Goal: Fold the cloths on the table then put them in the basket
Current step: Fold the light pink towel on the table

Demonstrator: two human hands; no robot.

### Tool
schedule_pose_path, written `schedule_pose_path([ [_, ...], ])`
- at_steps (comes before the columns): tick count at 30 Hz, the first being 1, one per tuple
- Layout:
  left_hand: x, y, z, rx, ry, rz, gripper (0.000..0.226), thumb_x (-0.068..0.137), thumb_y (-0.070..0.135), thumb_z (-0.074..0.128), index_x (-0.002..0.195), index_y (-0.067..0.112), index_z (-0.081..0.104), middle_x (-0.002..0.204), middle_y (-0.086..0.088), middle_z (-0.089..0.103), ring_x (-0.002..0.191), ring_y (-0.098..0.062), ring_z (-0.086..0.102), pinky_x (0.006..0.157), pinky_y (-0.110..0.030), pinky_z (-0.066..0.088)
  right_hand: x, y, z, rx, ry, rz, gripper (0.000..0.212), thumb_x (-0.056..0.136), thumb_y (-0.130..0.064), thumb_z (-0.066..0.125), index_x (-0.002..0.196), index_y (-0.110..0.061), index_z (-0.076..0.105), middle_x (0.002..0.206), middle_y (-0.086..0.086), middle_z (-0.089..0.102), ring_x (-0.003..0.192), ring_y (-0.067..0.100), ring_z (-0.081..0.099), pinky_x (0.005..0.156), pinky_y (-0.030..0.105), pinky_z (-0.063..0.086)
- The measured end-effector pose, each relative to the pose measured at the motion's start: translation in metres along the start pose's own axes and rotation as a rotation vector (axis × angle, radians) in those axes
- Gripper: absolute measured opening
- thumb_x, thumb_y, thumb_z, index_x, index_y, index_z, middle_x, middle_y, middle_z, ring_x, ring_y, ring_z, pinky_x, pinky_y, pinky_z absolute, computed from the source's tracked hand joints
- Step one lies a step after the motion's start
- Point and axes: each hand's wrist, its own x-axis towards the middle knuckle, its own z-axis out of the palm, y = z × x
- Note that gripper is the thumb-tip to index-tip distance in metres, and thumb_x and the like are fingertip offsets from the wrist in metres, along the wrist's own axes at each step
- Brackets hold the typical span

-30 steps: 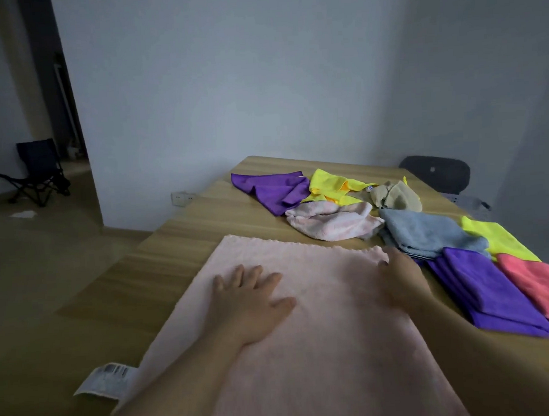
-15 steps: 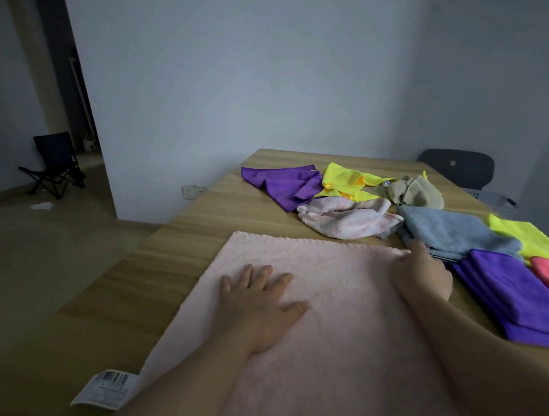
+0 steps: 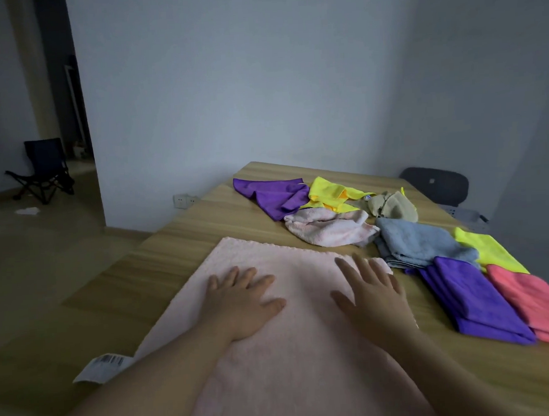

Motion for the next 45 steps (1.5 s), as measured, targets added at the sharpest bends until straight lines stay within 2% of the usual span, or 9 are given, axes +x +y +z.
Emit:
schedule_pose_path([
  [4, -0.022, 0.007, -0.01, -0.022, 0.334, 0.072, 0.059, 0.09, 0.054, 0.04, 0.144, 0.033, 0.027, 0.153, 0.003, 0.02, 0.14, -0.018, 0.02, 0.109, -0.037, 0.021, -0.045, -0.016, -0.016, 0.125, -0.001, -0.172, 0.045, 0.093, -0.053, 0.038, 0.136, -0.041, 0.034, 0.147, -0.01, 0.029, 0.134, 0.014, 0.03, 0.106, 0.03, 0.025],
  [7, -0.048, 0.012, -0.022, -0.137, 0.635, 0.235, 0.029, 0.088, 0.027, 0.056, 0.116, 0.02, 0.061, 0.111, -0.003, 0.055, 0.104, -0.025, 0.054, 0.085, -0.033, 0.041, -0.075, -0.018, -0.024, 0.219, 0.033, -0.172, 0.03, 0.092, -0.045, 0.047, 0.119, -0.033, 0.05, 0.121, -0.008, 0.046, 0.114, 0.012, 0.045, 0.092, 0.023, 0.034],
  [10, -0.084, 0.012, -0.028, -0.368, 0.369, 0.355, 0.008, 0.089, 0.025, 0.057, 0.093, 0.025, 0.064, 0.093, 0.011, 0.048, 0.089, -0.015, 0.058, 0.079, -0.029, 0.045, -0.104, -0.016, -0.031, 0.302, 0.053, -0.204, 0.017, 0.09, -0.041, 0.052, 0.1, -0.027, 0.055, 0.095, -0.012, 0.048, 0.094, 0.01, 0.049, 0.08, 0.02, 0.036],
  [14, -0.12, -0.009, -0.012, -0.139, -0.026, 0.546, 0.039, 0.089, 0.054, 0.048, 0.126, 0.04, 0.05, 0.132, 0.028, 0.036, 0.128, 0.006, 0.031, 0.112, -0.026, 0.02, -0.136, -0.009, -0.032, 0.247, -0.156, -0.377, 0.047, 0.077, -0.064, 0.042, 0.116, -0.038, 0.051, 0.117, -0.025, 0.046, 0.115, -0.002, 0.041, 0.096, 0.014, 0.028],
  [18, -0.14, -0.03, -0.008, 0.13, -0.109, 0.485, 0.068, 0.077, 0.078, 0.019, 0.14, 0.055, 0.01, 0.148, 0.032, -0.003, 0.137, 0.008, -0.014, 0.113, -0.035, -0.013, -0.158, 0.003, -0.028, 0.119, -0.274, -0.445, 0.07, 0.07, -0.076, 0.046, 0.131, -0.063, 0.013, 0.128, -0.049, -0.006, 0.124, -0.025, -0.007, 0.102, 0.003, -0.001],
  [21, -0.149, -0.038, -0.011, 0.227, -0.12, 0.515, 0.076, 0.076, 0.08, 0.027, 0.141, 0.054, -0.001, 0.147, 0.03, -0.015, 0.135, 0.005, -0.023, 0.113, -0.032, -0.013, -0.161, 0.011, -0.027, 0.144, -0.231, -0.418, 0.071, 0.063, -0.076, 0.045, 0.122, -0.069, 0.006, 0.131, -0.049, -0.002, 0.127, -0.024, -0.005, 0.105, 0.006, 0.001],
  [30, -0.152, -0.053, -0.044, -0.259, -0.181, 0.406, 0.036, 0.086, 0.033, 0.064, 0.121, 0.037, 0.059, 0.131, 0.03, 0.038, 0.125, 0.015, 0.03, 0.098, 0.002, 0.018, -0.156, 0.012, -0.027, 0.34, -0.063, -0.298, 0.028, 0.082, -0.029, 0.067, 0.11, -0.032, 0.068, 0.112, -0.028, 0.053, 0.109, -0.011, 0.051, 0.09, -0.004, 0.028],
  [35, -0.146, -0.051, -0.036, -0.033, 0.034, 0.346, 0.039, 0.084, 0.005, 0.04, 0.104, 0.03, 0.062, 0.112, 0.012, 0.062, 0.104, -0.006, 0.054, 0.091, -0.025, 0.044, -0.155, 0.012, -0.032, 0.22, -0.073, -0.113, 0.035, 0.081, -0.017, 0.049, 0.11, -0.036, 0.055, 0.109, -0.019, 0.06, 0.097, 0.004, 0.057, 0.075, 0.016, 0.042],
  [45, -0.113, -0.04, -0.03, -0.154, 0.146, 0.208, 0.024, 0.088, 0.008, 0.034, 0.084, 0.031, 0.039, 0.09, 0.004, 0.051, 0.083, -0.015, 0.051, 0.073, -0.033, 0.044, -0.134, -0.005, -0.036, 0.362, -0.018, 0.18, 0.014, 0.094, -0.014, 0.034, 0.097, -0.028, 0.035, 0.091, -0.004, 0.052, 0.079, 0.017, 0.05, 0.063, 0.03, 0.038],
])
